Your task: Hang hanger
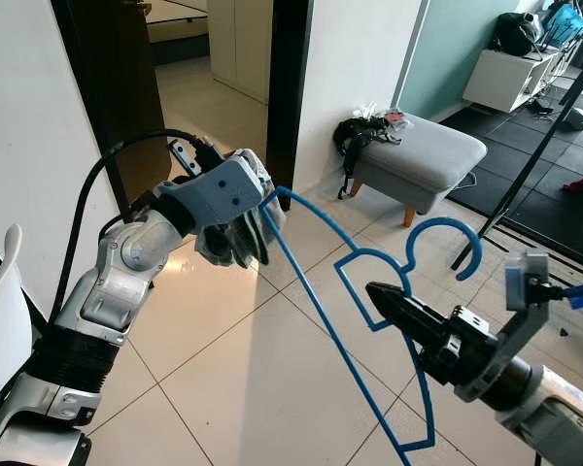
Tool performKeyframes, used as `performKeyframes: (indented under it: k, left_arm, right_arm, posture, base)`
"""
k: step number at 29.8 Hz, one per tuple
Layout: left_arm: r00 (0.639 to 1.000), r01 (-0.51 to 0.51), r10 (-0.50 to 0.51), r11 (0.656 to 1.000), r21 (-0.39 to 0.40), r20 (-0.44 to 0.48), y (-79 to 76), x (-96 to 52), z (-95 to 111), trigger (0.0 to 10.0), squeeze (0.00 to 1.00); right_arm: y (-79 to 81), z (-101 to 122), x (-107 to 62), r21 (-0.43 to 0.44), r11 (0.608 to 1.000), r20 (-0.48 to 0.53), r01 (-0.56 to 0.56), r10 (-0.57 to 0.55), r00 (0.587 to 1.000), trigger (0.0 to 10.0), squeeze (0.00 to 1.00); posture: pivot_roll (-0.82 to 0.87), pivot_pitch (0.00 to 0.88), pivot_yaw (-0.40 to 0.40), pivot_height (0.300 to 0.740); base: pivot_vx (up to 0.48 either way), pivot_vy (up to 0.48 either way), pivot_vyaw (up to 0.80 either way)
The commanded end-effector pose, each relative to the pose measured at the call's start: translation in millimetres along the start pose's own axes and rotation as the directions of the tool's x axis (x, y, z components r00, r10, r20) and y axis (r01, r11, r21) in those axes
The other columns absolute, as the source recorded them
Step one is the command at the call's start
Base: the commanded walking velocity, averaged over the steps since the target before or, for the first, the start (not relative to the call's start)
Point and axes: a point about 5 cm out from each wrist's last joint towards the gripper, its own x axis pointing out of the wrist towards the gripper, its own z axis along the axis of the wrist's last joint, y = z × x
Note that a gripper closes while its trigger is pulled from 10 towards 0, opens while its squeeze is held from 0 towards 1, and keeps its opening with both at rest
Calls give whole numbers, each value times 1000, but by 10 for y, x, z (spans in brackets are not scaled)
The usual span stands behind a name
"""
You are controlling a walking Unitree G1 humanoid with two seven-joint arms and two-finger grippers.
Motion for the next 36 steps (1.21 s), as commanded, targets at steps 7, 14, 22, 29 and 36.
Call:
performKeyframes:
  k: [7, 14, 22, 29, 36]
  left_arm:
    - [1000, -7, 7, 1000, 10, 11, 60, 6, 27, 10000, 0]
    - [1000, -9, 8, 1000, 10, 17, 72, 10, 43, 10000, 0]
    - [999, 3, -1, 1000, -26, 47, 50, 11, 123, 10000, 0]
    - [997, 19, -12, 995, -99, 80, -10, 33, 251, 10000, 0]
    - [996, 62, -53, 987, -146, 66, -118, 39, 277, 10000, 0]
  right_arm:
    - [12, 4, -51, -15, 1000, -28, -5, 4, 1000, 10000, 0]
    - [-1, 13, -46, -27, 1000, -25, 9, -10, 1000, 10000, 0]
    - [-51, 27, -37, -62, 997, -49, 36, -39, 998, 10000, 0]
    - [-109, 44, 2, -146, 986, -83, 76, -89, 993, 10000, 0]
    - [-82, 110, 82, -216, 974, -76, 67, -85, 994, 10000, 0]
  posture:
    - [-44, 56, -48, 740]
    - [-43, 56, -49, 740]
    - [-39, 53, -55, 740]
    - [-37, 48, -57, 740]
    - [-36, 47, -57, 740]
  base:
    - [0, 0, 0]
    - [0, 0, 0]
    - [0, 0, 0]
    - [0, 0, 0]
    - [0, 0, 0]
